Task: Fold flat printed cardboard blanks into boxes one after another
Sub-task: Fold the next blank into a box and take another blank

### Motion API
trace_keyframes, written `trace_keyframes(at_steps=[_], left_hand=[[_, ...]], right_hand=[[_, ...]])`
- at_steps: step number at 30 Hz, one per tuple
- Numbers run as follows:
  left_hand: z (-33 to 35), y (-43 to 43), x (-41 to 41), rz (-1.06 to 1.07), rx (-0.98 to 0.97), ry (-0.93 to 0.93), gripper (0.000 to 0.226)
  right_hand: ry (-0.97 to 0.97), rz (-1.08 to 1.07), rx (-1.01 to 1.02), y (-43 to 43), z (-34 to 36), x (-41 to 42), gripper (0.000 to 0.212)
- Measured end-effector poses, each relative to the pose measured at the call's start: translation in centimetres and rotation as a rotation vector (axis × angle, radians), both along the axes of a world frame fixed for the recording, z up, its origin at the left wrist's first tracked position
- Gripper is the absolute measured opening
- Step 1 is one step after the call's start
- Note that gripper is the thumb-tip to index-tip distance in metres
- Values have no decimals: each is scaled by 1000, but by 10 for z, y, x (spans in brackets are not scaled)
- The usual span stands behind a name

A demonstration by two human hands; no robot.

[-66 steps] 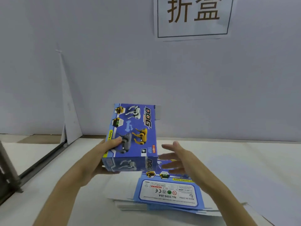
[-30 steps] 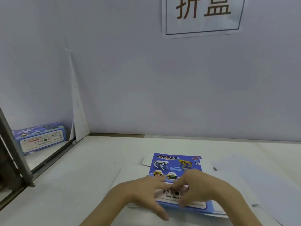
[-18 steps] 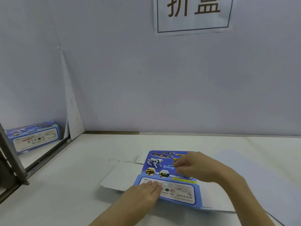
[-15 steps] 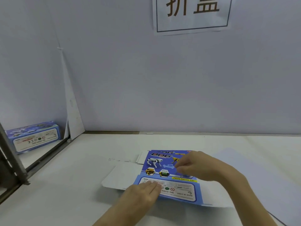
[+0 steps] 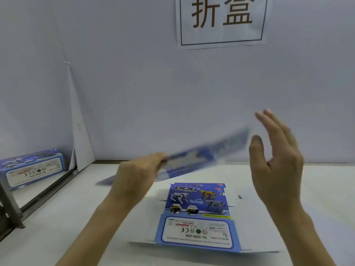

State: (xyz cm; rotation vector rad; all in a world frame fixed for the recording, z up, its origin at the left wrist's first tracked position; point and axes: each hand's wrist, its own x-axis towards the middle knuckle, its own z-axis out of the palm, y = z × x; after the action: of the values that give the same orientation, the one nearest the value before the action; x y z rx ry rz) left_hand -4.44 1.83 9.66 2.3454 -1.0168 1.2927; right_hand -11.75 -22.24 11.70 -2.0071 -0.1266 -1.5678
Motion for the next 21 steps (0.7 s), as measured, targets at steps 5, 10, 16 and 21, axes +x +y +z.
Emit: trace_keyframes(at_steps=[5, 10, 16, 21], left_hand=[[16, -21, -4, -346, -885, 513, 22], [9, -36, -13, -566, -1050, 648, 52], [2, -38, -7, -617, -1090, 813, 64], [-4, -49, -12, -698, -1056, 913, 54]], right_hand=[[432, 291, 346, 17, -12, 10, 64], [421, 600, 521, 15, -16, 17, 42], [479, 638, 549, 11, -14, 15, 56], [646, 774, 565, 25, -17, 11, 61]])
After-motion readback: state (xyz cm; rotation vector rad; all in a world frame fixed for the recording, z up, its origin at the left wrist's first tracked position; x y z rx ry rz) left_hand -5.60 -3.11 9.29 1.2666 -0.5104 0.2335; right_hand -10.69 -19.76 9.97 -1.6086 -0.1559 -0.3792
